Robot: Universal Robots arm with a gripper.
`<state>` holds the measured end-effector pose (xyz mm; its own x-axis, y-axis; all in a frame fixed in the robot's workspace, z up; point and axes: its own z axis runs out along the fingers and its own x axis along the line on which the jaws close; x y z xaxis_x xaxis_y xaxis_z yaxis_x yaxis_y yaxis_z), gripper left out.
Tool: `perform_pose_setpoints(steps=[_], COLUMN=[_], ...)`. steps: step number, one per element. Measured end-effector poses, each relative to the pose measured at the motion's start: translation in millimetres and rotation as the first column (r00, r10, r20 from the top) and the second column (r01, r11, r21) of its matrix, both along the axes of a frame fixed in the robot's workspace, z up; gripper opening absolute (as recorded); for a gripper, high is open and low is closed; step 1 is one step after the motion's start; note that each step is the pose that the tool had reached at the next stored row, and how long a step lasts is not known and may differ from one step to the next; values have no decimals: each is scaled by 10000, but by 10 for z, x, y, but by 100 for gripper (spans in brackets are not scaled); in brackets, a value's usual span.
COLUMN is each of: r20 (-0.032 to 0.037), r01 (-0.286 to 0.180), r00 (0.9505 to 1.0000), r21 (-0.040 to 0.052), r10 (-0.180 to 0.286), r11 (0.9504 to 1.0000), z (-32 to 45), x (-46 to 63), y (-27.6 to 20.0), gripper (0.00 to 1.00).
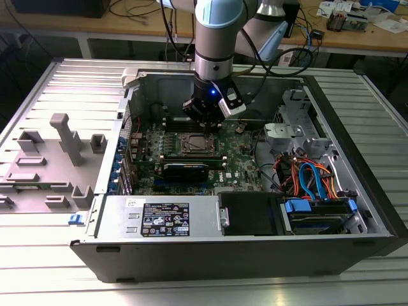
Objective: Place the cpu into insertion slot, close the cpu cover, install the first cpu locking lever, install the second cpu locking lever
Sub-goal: 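Install the second cpu locking lever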
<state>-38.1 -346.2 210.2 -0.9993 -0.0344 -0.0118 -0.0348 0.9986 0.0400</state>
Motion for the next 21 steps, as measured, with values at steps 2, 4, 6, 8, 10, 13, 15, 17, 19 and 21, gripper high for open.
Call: perform_pose_setpoints(steps=[2,4,6,8,10,13,15,17,19,21], r20=[0,0,-1,-1,0,0,0,-1,-1,0], r01=[0,0,0,-1,-1,-1,0,0,0,1], r00=[10000,10000,10000,10000,10000,10000,10000,10000,10000,10000], r21=[0,0,-2,-15,-25,-35,-46,-67,-96,-108], r10=[0,0,0,1,1,1,0,0,0,-1], r11=[10000,10000,10000,10000,10000,10000,10000,10000,10000,9999], z=[0,0,4,24,45,46,46,46,46,45], x=[0,0,0,0,0,0,0,0,0,0], y=[0,0,-1,-1,-11,-81,-105,-127,-157,-162], gripper=[11,11,11,11,11,11,11,11,11,11])
